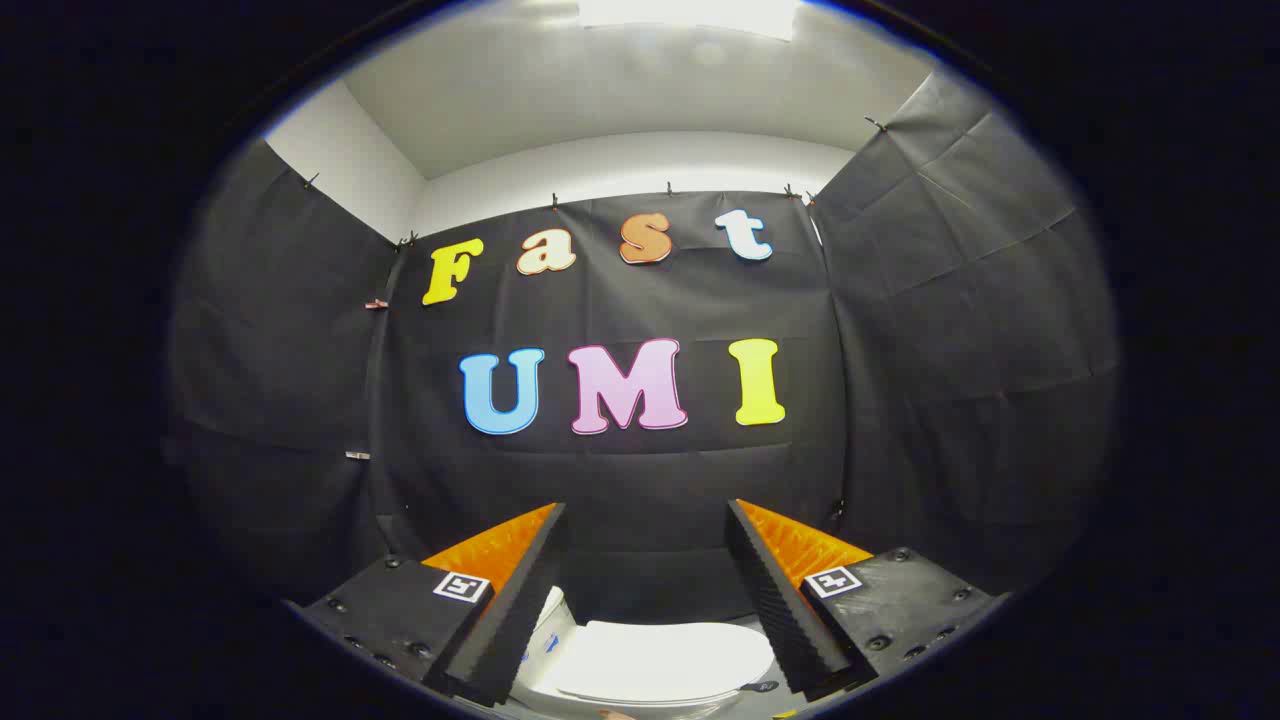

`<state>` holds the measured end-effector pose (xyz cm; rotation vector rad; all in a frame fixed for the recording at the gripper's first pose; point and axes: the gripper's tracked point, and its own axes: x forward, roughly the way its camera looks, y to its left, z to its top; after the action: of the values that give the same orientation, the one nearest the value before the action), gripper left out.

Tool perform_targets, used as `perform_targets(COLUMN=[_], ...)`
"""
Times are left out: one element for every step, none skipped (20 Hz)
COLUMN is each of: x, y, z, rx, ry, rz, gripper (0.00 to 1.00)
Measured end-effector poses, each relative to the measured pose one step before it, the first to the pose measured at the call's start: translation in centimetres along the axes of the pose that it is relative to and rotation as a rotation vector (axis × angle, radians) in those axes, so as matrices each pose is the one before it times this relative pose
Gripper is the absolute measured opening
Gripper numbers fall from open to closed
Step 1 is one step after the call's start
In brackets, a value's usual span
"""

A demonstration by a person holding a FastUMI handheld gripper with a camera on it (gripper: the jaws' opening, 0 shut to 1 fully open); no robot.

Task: Open the toilet lid.

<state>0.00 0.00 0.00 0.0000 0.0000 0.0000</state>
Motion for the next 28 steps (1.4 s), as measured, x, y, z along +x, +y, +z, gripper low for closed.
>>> perform_targets(x=[0.145, 0.010, 0.039, 0.098, 0.035, 0.035, 0.086, 0.072, 0.032, 0.011, 0.029, 0.075, -0.048, 0.078, 0.178, 0.076, 0.166, 0.068, 0.213, 0.235, 0.121, 0.285, 0.295, 0.406, 0.434, 0.440, 0.697, 0.718], y=[-0.233, -0.272, -0.198, -0.223, -0.232, -0.194, -0.215, -0.154, -0.303, -0.204, -0.121, -0.049, 0.072, 0.029, -0.015, -0.152, -0.129, -0.191, -0.201, -0.124, -0.128, -0.255, -0.232, -0.285, -0.274, -0.230, -0.375, -0.544], z=[-0.171, -0.243, -0.213, -0.035, -0.041, -0.071, -0.172, -0.093, -0.096, -0.066, -0.019, -0.013, -0.112, -0.041, -0.077, -0.056, -0.114, -0.175, -0.255, -0.200, -0.273, -0.065, 0.124, -0.017, -0.125, -0.181, -0.485, -0.464], rx=[0.00307, 0.00368, 0.00397, 0.00197, 0.00312, 0.00435, 0.00329, 0.00239, 0.00081, -0.00051, -0.00118, -0.00183, -0.00194, -0.00129, 0.00168, 0.00365, 0.00532, 0.00338, 0.00110, -0.00087, -0.00295, -0.00370, -0.00123, 0.00241, 0.00679, 0.00908, 0.00818, 0.00793], ry=[0.00684, 0.00769, 0.00789, 0.00390, 0.00192, 0.00223, 0.00363, 0.00452, 0.00358, 0.00182, 0.00113, 0.00142, 0.00109, 0.00057, 0.00133, 0.00083, 0.00166, 0.00301, 0.00439, 0.00603, 0.00408, -0.00218, -0.00336, -0.00288, -0.00089, 0.00366, 0.00859, 0.00745], rz=[-0.00390, -0.00387, -0.00439, -0.00490, -0.00417, -0.00332, -0.00494, -0.00595, -0.00687, -0.00717, -0.00523, -0.00355, -0.00121, -0.00047, -0.00101, -0.00359, -0.00327, -0.00600, -0.00333, -0.00179, -0.00358, -0.00548, -0.00477, -0.00328, -0.00244, 0.00017, -0.00576, -0.00693], gripper=[0.98, 0.98, 0.98, 0.99, 0.99, 0.98, 0.98, 0.98, 0.98, 0.98, 0.98, 0.98, 0.98, 0.98, 0.98, 0.98, 0.99, 0.99, 0.99, 0.98, 0.98, 0.98, 0.99, 0.99, 0.99, 0.99, 0.98, 0.98])
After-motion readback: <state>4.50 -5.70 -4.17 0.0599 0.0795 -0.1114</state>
